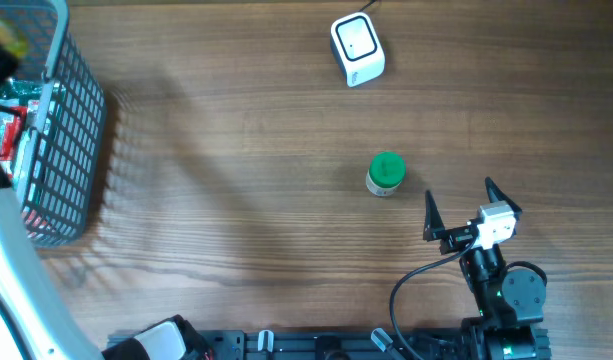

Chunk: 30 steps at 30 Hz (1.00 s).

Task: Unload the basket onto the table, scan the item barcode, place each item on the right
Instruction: 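Lift the yellow bottle and carry it under the scanner window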

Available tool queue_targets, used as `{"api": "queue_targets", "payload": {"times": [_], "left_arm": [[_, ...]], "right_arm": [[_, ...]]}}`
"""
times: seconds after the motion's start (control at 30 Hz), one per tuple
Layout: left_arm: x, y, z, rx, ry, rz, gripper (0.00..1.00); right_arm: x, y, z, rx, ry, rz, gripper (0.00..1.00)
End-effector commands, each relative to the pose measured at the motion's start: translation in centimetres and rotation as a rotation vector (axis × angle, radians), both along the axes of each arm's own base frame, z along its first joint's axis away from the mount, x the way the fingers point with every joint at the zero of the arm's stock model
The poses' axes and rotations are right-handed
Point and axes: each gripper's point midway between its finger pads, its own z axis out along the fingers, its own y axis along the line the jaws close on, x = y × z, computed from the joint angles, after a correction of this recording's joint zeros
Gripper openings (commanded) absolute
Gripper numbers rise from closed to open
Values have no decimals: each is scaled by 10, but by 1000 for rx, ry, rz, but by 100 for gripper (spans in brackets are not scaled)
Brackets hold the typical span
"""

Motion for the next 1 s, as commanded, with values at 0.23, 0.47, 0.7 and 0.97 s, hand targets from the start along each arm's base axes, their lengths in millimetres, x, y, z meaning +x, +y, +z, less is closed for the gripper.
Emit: {"api": "queue_targets", "payload": {"times": [0.23, 0.47, 0.7, 0.97], "left_arm": [[7, -169, -47, -88, 210, -410, 29], [16, -259, -134, -115, 515, -584, 28], [20, -340, -216, -123, 726, -630, 29], [13, -401, -275, -8, 795, -611, 32]], "right_arm": [[0, 1, 1, -5, -7, 8, 100], [0, 1, 1, -5, -7, 8, 100], [0, 1, 1, -5, -7, 8, 100], [0, 1, 1, -6, -7, 8, 100]]}}
